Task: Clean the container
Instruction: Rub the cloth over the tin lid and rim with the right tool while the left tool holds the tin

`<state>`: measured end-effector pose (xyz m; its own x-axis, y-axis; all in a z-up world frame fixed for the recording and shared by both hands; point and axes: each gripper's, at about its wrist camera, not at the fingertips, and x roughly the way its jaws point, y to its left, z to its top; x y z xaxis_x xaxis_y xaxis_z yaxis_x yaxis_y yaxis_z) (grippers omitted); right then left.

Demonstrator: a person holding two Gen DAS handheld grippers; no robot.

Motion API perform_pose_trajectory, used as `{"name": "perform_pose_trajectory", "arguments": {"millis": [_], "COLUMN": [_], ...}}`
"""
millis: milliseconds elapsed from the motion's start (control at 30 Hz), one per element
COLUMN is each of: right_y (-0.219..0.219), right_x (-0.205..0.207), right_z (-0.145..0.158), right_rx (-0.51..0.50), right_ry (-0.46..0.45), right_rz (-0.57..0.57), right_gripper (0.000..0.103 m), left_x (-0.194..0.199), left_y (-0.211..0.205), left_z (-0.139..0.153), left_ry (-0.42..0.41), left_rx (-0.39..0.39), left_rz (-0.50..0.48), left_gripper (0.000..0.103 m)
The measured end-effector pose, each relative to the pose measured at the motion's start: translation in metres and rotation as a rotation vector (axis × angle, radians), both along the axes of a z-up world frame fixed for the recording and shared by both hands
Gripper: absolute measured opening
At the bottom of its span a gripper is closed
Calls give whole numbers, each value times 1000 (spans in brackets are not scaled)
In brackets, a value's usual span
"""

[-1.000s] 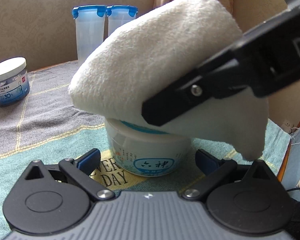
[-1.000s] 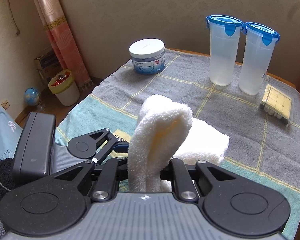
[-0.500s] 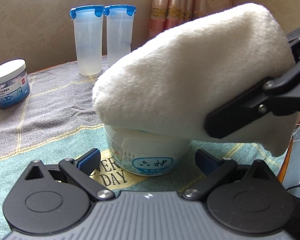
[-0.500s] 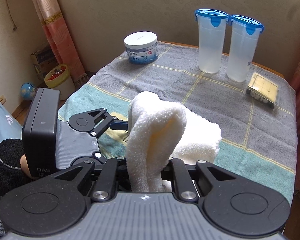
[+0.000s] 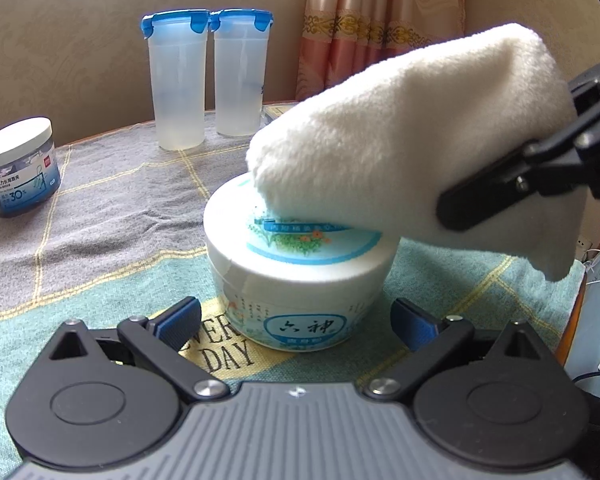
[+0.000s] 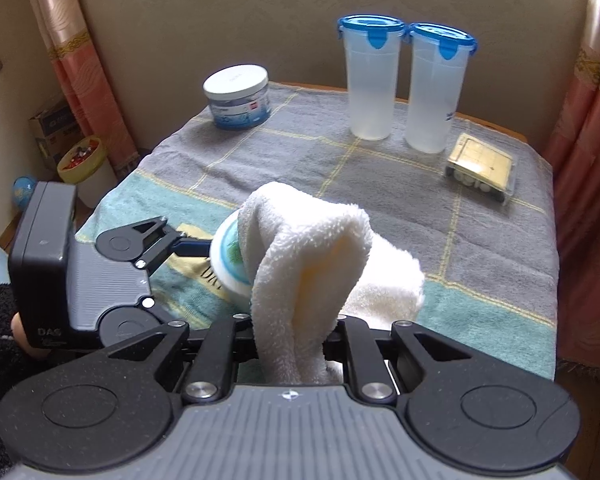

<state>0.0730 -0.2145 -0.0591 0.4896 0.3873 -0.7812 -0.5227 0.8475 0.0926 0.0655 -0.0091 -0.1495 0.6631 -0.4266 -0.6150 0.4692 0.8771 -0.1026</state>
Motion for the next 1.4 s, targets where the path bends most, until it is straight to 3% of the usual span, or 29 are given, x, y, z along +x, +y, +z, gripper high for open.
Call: {"name": "perform_pose_trajectory", "arguments": {"millis": [267,400,700,1100,1400], "right_y": [0,9,42,65,53], "right_x": [24,37,56,45,22], "right_z": [15,22,0,-5,-4], "right_rx": [-16,-13,43,64,68], "right_ry": [-59,-83,3,39,59], "right_rz": [-41,-33,29,105,126], "right_gripper": [18,18,18,19,19], "left_x": [-8,6,5,3,3], "left_y": [-1,-3,-4,-8,-12], "left_z": [1,3,1,1,-1], "left_ry": [6,9,10,10,7], "left_rx": [-19,-24,-31,-15,5], "left_rz": [-3,-4,-9,-11,-10], "left_gripper": [100,100,101,101,101]}}
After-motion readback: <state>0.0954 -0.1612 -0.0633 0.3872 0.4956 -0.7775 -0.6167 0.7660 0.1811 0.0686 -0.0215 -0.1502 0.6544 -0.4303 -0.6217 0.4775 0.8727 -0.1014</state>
